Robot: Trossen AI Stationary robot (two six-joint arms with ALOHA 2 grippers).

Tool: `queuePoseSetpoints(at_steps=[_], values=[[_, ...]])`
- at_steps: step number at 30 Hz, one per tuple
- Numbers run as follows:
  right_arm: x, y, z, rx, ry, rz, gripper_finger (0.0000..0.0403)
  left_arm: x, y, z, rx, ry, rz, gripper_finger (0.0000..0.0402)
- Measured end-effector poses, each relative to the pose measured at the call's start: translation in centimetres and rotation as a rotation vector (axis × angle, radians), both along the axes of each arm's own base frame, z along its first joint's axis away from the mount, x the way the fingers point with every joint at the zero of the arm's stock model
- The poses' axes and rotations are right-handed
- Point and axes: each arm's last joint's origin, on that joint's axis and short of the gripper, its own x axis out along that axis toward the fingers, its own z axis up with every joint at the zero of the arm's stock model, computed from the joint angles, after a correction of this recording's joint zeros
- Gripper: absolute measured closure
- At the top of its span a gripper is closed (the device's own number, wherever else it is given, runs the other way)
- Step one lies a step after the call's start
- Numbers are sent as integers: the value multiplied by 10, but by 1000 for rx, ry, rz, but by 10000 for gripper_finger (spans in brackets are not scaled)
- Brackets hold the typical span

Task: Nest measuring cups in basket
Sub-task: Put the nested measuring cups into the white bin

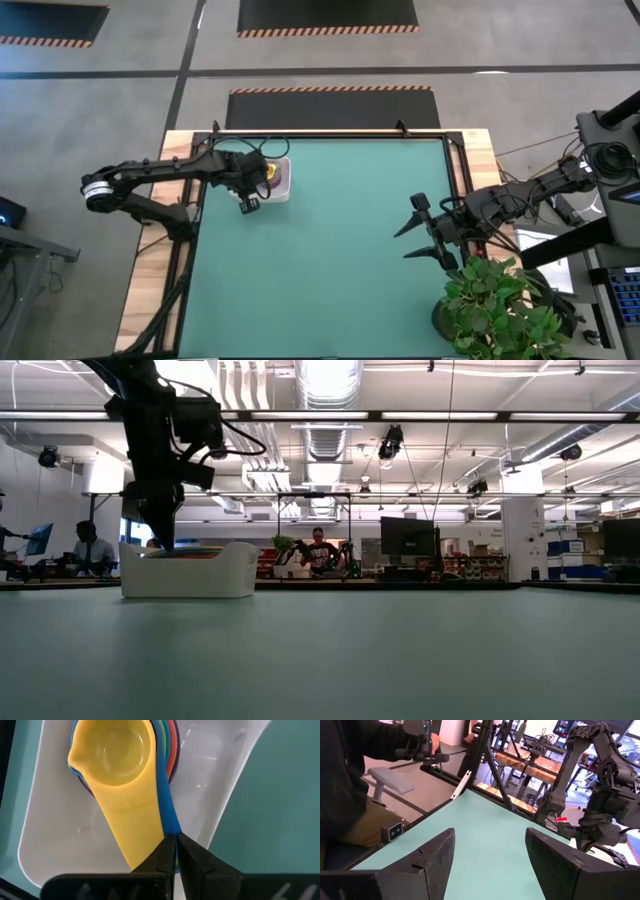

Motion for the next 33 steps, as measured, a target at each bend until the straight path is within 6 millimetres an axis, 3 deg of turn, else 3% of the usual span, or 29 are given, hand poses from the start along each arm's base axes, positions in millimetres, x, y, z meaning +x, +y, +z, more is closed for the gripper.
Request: queuePoseSetpoints(at_steps=[11, 23, 30, 33], values=[[0, 0, 0, 0, 0, 0, 172, -1, 4, 6, 128, 53, 44, 402], [0, 0, 0, 0, 1, 0, 172, 3, -2, 7, -60, -30, -26, 402], [0, 0, 0, -1, 1, 0, 172, 1, 11, 19, 289, 71, 40, 402], [0, 0, 0, -3, -1, 0, 172, 2, 22, 25, 340, 48, 29, 402]])
